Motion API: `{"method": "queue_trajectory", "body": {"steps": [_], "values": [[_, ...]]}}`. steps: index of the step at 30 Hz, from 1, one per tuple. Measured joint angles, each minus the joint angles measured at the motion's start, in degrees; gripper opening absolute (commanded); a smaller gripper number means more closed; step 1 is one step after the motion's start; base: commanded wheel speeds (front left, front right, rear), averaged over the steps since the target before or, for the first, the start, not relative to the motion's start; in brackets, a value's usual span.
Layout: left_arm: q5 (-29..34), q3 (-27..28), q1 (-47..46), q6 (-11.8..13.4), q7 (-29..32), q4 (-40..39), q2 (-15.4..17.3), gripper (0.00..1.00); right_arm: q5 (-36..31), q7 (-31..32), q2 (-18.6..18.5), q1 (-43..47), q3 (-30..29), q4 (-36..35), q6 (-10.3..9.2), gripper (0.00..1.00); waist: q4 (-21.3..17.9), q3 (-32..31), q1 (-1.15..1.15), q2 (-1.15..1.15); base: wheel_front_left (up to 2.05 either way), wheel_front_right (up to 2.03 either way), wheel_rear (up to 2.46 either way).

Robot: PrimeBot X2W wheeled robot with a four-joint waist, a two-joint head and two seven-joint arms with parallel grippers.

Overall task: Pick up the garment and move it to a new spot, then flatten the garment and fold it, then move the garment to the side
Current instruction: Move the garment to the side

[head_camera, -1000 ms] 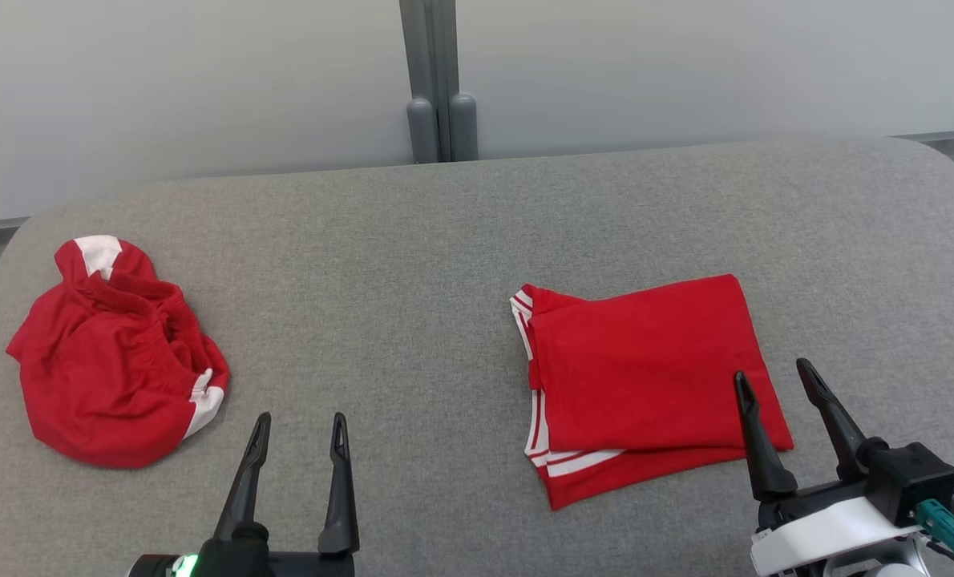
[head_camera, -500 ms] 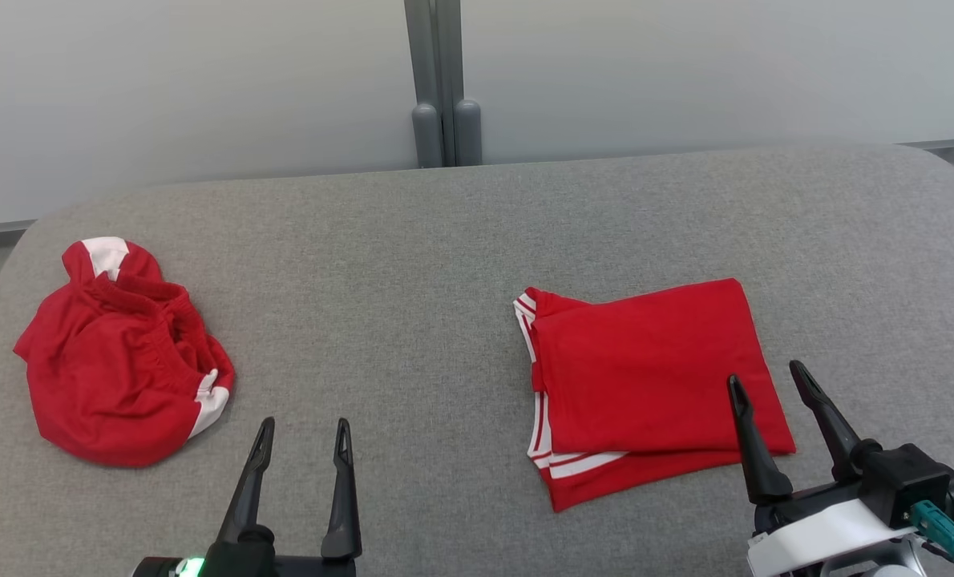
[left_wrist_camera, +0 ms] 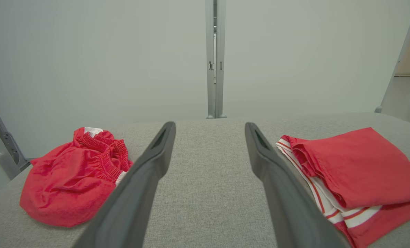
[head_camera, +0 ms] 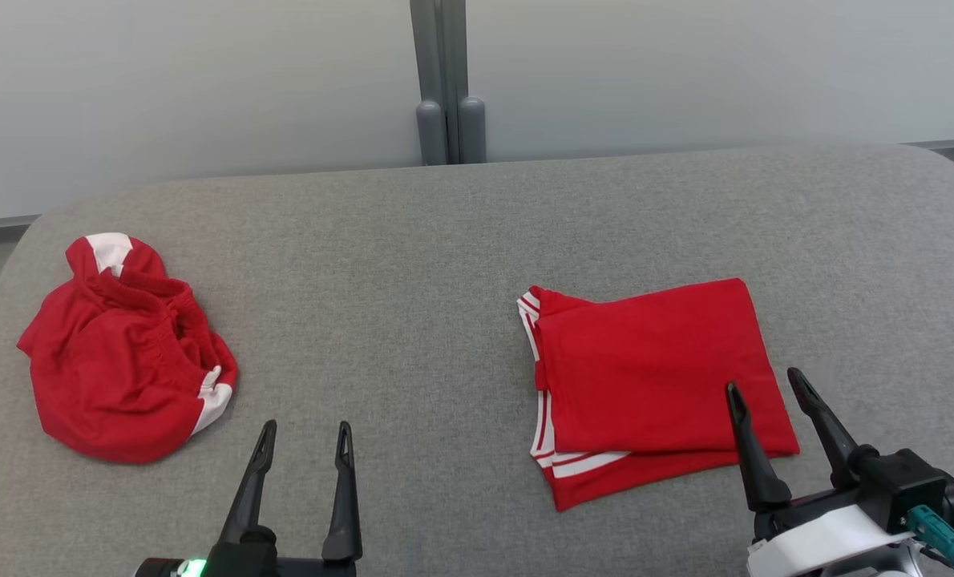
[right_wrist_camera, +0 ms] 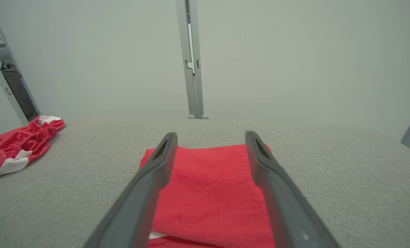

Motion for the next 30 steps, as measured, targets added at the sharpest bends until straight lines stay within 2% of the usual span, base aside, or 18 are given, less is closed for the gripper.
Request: {"method": "queue_trajectory", "body": {"steps": [5, 8, 10, 13, 18, 21, 25, 30], "values": [[0.0, -0.6, -0.1, -0.4, 0.0, 0.0, 0.0, 1.0, 0.5, 0.0, -1.2, -0.1, 1.4, 2.1, 0.0, 1.0, 0.2, 1.0, 0.0, 0.0, 0.0, 0.0, 0.0], [0.1, -1.3, -1.0, -0.4, 0.0, 0.1, 0.0, 1.0, 4.5, 0.0, -2.6, -2.5, 3.1, 4.0, 0.0, 1.0, 0.3, 2.5, 0.0, 0.0, 0.0, 0.0, 0.0], [0.4, -1.8, -2.3, -0.4, 0.0, 0.1, 0.0, 1.0, 9.8, 0.0, -4.4, -5.0, 4.7, 5.4, -0.01, 1.0, 0.4, 3.8, 0.0, 0.0, 0.0, 0.0, 0.0], [0.6, -2.6, -4.1, -0.3, 0.0, 0.1, 0.0, 1.0, 18.7, 0.0, -9.0, -8.7, 7.4, 7.1, 0.0, 1.0, 0.5, 6.0, 0.0, 0.0, 0.0, 0.0, 0.0], [0.7, -4.2, -7.4, 0.1, 0.0, 0.0, 0.0, 1.0, 35.6, 0.6, -21.3, -15.0, 13.5, 11.4, -0.02, 1.0, 0.7, 10.4, 0.0, 0.0, 0.0, 0.0, 0.0], [0.7, -5.0, -8.9, 0.3, 0.0, 0.0, 0.0, 1.0, 44.2, 5.3, -27.3, -17.8, 16.1, 12.9, -0.04, 1.0, 0.9, 12.8, 0.0, 0.0, 0.0, 0.0, 0.0], [0.2, -6.1, -11.0, 0.3, 0.0, 0.7, 0.0, 1.0, 51.7, 11.1, -32.9, -20.6, 19.0, 13.2, -0.07, 1.0, 1.2, 15.9, 0.0, 0.0, 0.0, 0.0, 0.0], [-0.4, -7.5, -13.6, 0.9, 0.0, 0.7, 0.0, 1.0, 56.7, 15.3, -36.3, -23.3, 21.5, 13.9, -0.07, 1.0, 1.7, 19.2, 0.0, 0.0, 0.0, 0.0, 0.0]]}}
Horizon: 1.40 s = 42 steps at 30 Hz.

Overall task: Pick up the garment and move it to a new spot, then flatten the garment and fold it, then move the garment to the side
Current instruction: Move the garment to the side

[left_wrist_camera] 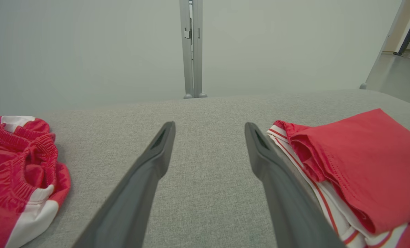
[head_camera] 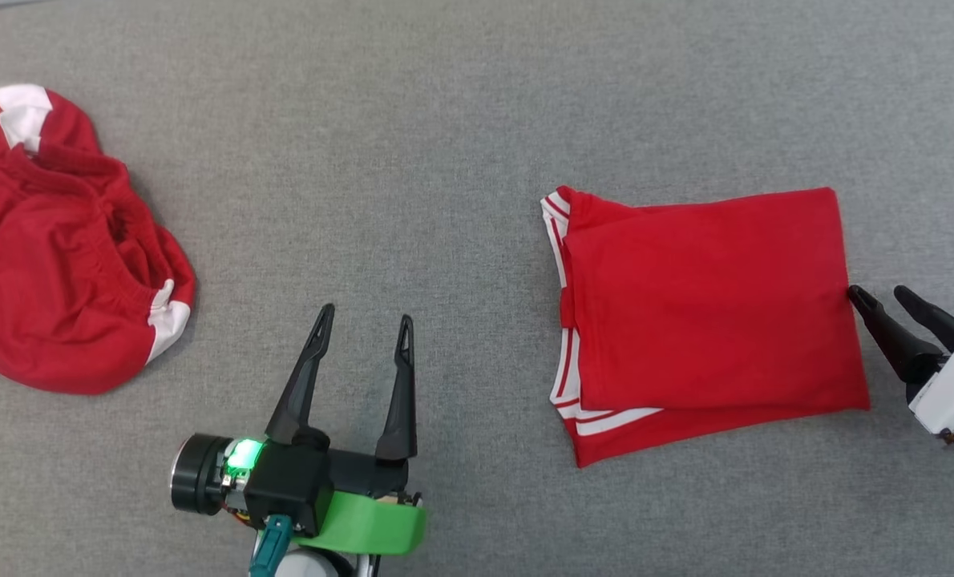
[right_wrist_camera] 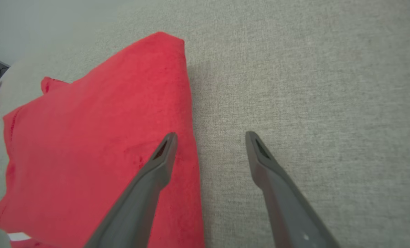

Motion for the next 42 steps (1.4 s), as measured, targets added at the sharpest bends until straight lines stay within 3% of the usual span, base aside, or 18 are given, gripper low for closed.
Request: {"method": "queue_trajectory", "body": {"steps": [6, 7, 8, 9, 15, 24, 31, 42], "values": [[-0.5, -1.5, -1.9, 1.2, 0.0, 0.0, 0.0, 1.0, 3.9, 2.7, -1.5, -2.2, 2.9, -0.5, 0.01, 0.96, 1.1, 3.1, 0.0, 0.0, 0.0, 0.0, 0.0], [-0.5, -1.7, -2.2, 1.4, 0.0, 0.0, 0.0, 1.0, 4.2, 2.7, -1.9, -2.6, 3.1, -0.6, 0.01, 0.64, 1.3, 3.5, 0.0, 0.0, 0.0, 0.0, 0.0], [-0.5, -1.9, -2.3, 1.5, 0.0, 0.0, 0.0, 1.0, 4.7, 2.7, -2.2, -2.9, 3.4, -0.8, 0.01, 0.49, 1.6, 3.8, 0.0, 0.0, 0.0, 0.0, 0.0], [-0.6, -2.1, -2.4, 1.7, 0.0, 0.0, 0.0, 1.0, 5.0, 2.7, -2.6, -3.2, 3.8, -0.9, 0.01, 0.0, 1.9, 4.1, 0.0, 0.0, 0.0, 0.0, 0.0], [-0.6, -2.4, -3.1, 2.0, 0.0, -1.0, 0.0, 1.0, 4.9, 2.1, -5.4, -5.8, 5.6, -2.0, 0.12, 0.0, 2.6, 5.7, 0.0, 0.0, 0.0, 0.0, 0.0], [2.1, -3.6, -7.2, 1.2, 0.0, -5.3, 0.0, 1.0, 3.9, 1.1, -11.9, -16.6, 4.6, -1.1, 0.08, 0.0, 1.4, 10.8, 0.0, 0.0, 0.0, 0.0, 0.0], [3.8, -5.1, -11.1, 0.4, -0.1, -7.7, 0.0, 1.0, 5.7, -0.2, -16.6, -23.5, 1.2, 3.0, 0.07, 0.0, -0.4, 16.0, 0.01, 0.0, 0.0, 0.0, 0.0], [6.7, -7.3, -14.6, -0.3, -0.1, -10.3, 1.2, 1.0, 10.5, -2.0, -23.2, -26.6, -4.4, 11.4, 0.07, 0.0, -3.8, 23.4, 0.01, 0.0, 0.0, 0.0, 0.0]]}}
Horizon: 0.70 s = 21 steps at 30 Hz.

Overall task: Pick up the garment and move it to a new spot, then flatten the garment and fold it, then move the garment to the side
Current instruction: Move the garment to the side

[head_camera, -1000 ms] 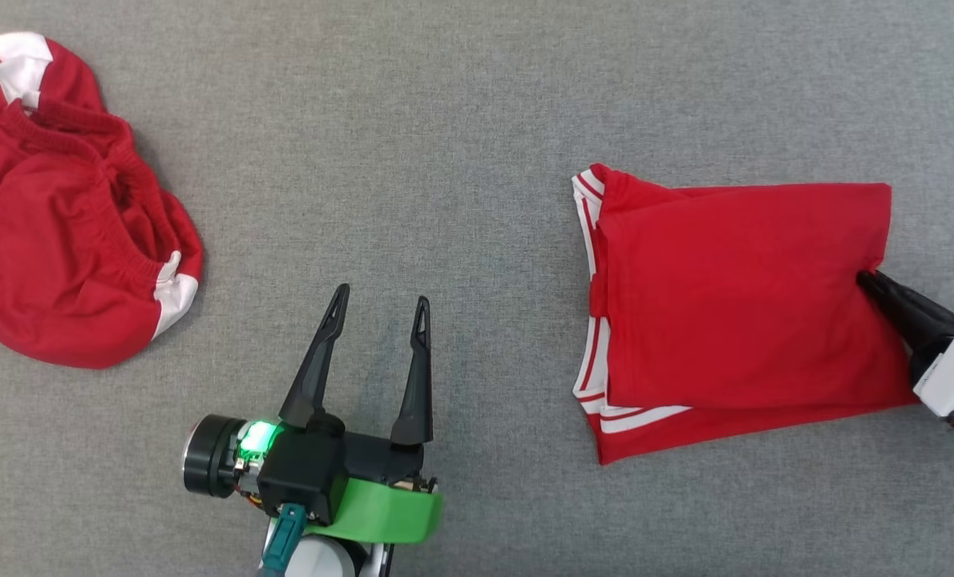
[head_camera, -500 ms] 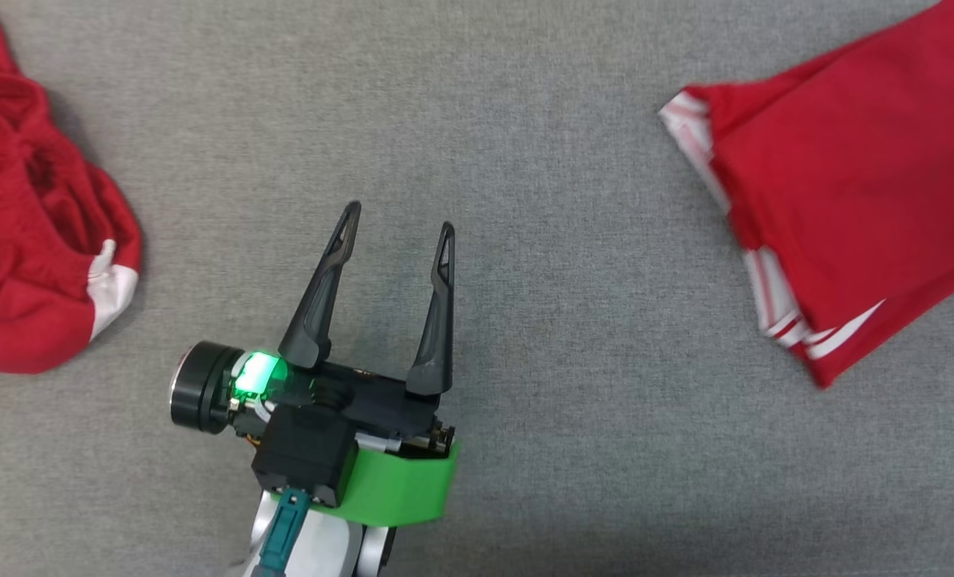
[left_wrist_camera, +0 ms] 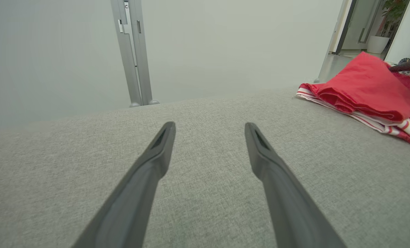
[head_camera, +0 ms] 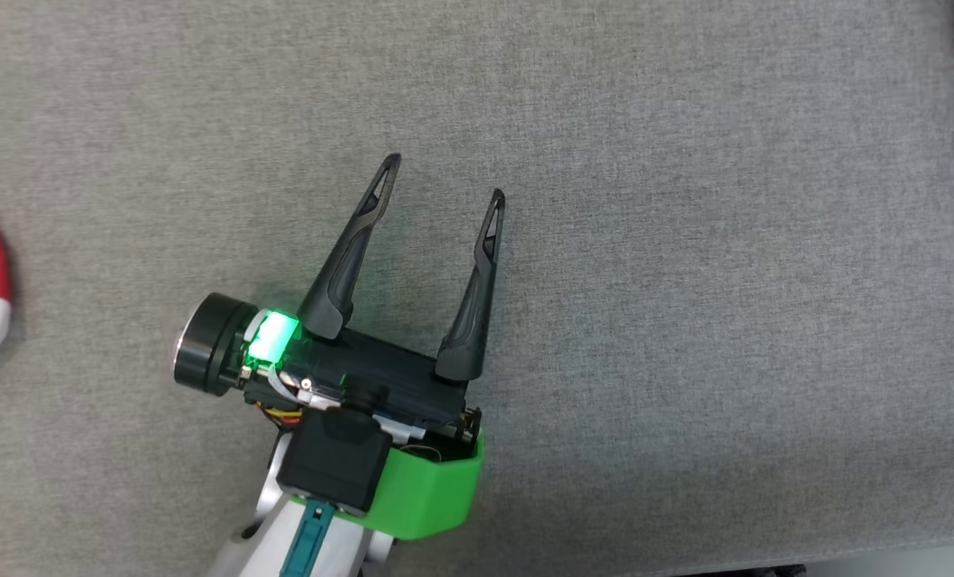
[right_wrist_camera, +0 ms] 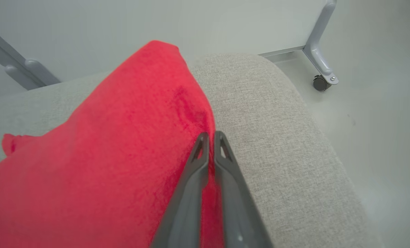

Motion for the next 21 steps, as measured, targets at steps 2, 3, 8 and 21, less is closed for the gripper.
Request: {"method": "queue_trajectory", "body": {"steps": [2, 3, 8, 21], "values": [[0.4, -0.6, -0.5, 0.2, 0.0, -0.5, 0.4, 1.0, 0.5, -0.1, -1.6, -0.4, -0.8, 1.3, 0.0, 0.0, -0.4, 1.1, 0.0, 0.0, 0.0, 0.0, 0.0], [0.6, -0.9, -0.7, 0.3, 0.0, -0.8, 0.6, 1.0, 0.5, -0.1, -2.4, -0.4, -1.2, 2.0, 0.0, 0.0, -0.6, 1.7, 0.0, 0.0, 0.0, 0.0, 0.0], [1.7, -2.9, -1.9, 1.0, 0.0, -1.9, 1.9, 1.0, 0.4, 0.6, -4.7, -1.7, -1.2, 6.2, 0.0, 0.36, -0.9, 3.8, 0.0, 0.0, 0.0, 0.0, 0.0], [-1.3, -4.1, -1.7, 4.2, 0.0, -0.1, 2.0, 1.0, -18.6, -11.2, 10.2, -5.6, 9.6, 5.6, 0.01, 1.0, 0.1, -1.9, -0.01, 0.0, 0.0, 0.0, 0.0]]}}
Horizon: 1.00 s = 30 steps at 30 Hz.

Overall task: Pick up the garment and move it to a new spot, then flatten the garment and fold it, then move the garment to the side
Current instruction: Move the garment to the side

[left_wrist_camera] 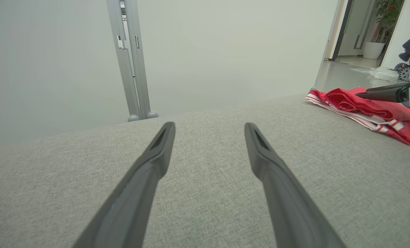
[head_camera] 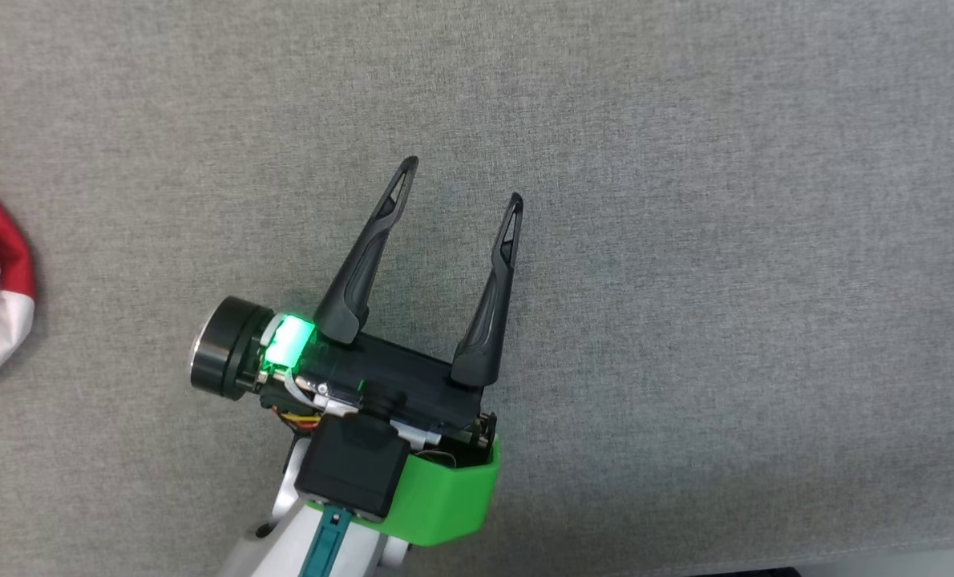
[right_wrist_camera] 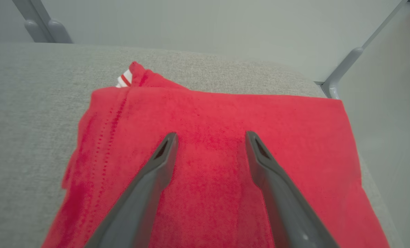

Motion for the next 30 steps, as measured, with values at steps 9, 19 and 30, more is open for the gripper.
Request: {"method": "queue_trajectory", "body": {"steps": [9, 19, 30], "values": [[-3.5, 4.2, 6.3, 0.8, 0.0, 1.5, -0.6, 1.0, -8.4, -2.0, 14.8, 7.7, -3.4, -6.7, -0.01, 1.0, 0.7, -9.6, -0.01, 0.0, 0.0, 0.0, 0.0], [-7.3, 13.3, 15.1, -2.2, 0.0, 4.5, -2.2, 1.0, -27.3, -2.0, 31.8, 26.5, -18.0, -21.9, -0.01, 1.0, 1.2, -20.5, -0.01, 0.0, 0.0, 0.0, 0.0], [-9.2, 20.1, 23.1, -5.3, 0.0, 6.3, -3.0, 1.0, -41.0, -2.1, 46.7, 43.6, -28.0, -32.0, -0.08, 1.0, 1.2, -30.9, -0.01, 0.0, 0.0, 0.0, 0.0]]}}
